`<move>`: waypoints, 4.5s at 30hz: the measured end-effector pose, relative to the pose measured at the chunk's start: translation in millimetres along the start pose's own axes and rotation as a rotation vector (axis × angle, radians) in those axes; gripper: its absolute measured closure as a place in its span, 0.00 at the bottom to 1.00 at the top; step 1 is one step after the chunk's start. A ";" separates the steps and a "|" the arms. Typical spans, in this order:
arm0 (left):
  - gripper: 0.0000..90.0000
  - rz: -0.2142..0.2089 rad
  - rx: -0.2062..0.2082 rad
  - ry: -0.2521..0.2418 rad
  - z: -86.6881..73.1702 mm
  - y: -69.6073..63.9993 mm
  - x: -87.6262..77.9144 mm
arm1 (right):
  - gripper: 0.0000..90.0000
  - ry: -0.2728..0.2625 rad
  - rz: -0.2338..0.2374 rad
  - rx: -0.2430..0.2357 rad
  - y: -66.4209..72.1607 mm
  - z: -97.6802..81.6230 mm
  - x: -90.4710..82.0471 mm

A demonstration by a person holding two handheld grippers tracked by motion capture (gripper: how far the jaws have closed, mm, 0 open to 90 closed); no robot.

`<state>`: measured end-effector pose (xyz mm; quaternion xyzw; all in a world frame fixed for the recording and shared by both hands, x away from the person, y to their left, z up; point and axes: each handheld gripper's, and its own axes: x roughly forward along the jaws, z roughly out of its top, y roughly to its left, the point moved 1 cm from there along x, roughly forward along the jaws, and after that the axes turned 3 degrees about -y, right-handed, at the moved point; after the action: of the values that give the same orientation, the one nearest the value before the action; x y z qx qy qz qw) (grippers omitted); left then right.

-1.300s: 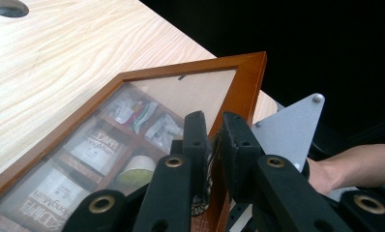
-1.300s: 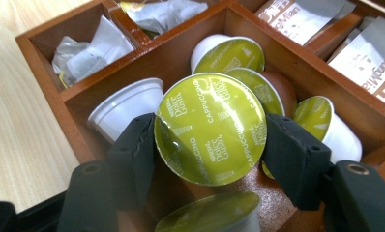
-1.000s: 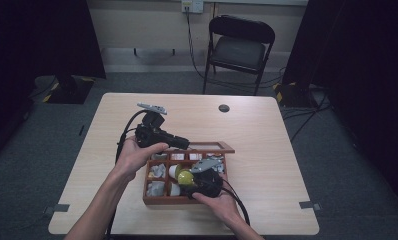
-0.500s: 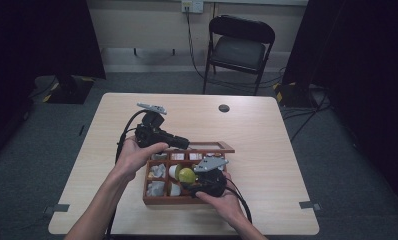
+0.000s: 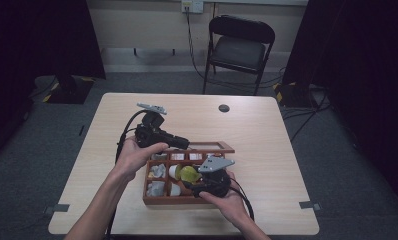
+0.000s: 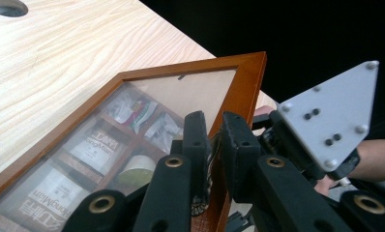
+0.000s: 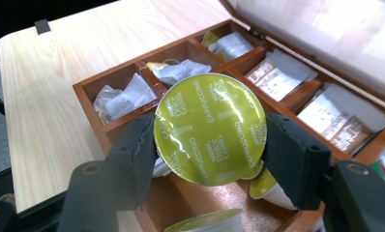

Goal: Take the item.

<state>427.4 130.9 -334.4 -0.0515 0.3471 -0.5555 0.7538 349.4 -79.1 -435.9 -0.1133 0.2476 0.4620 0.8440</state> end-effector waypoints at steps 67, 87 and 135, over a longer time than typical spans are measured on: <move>0.90 0.007 0.007 0.000 -0.1 -1.3 0.1 | 0.42 -0.052 -0.272 0.200 -96.9 -46.4 -82.6; 0.90 0.010 0.011 0.000 -0.3 -1.8 0.2 | 0.42 0.035 -0.363 0.228 -151.6 -54.4 -49.9; 0.90 0.013 0.025 0.023 -0.7 -3.9 1.3 | 0.23 0.072 -0.378 0.270 -147.1 -70.7 -53.3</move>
<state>424.1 128.5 -333.7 -0.0332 0.3492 -0.5553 0.7540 426.2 -227.9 -473.7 -0.0602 0.3113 0.2544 0.9136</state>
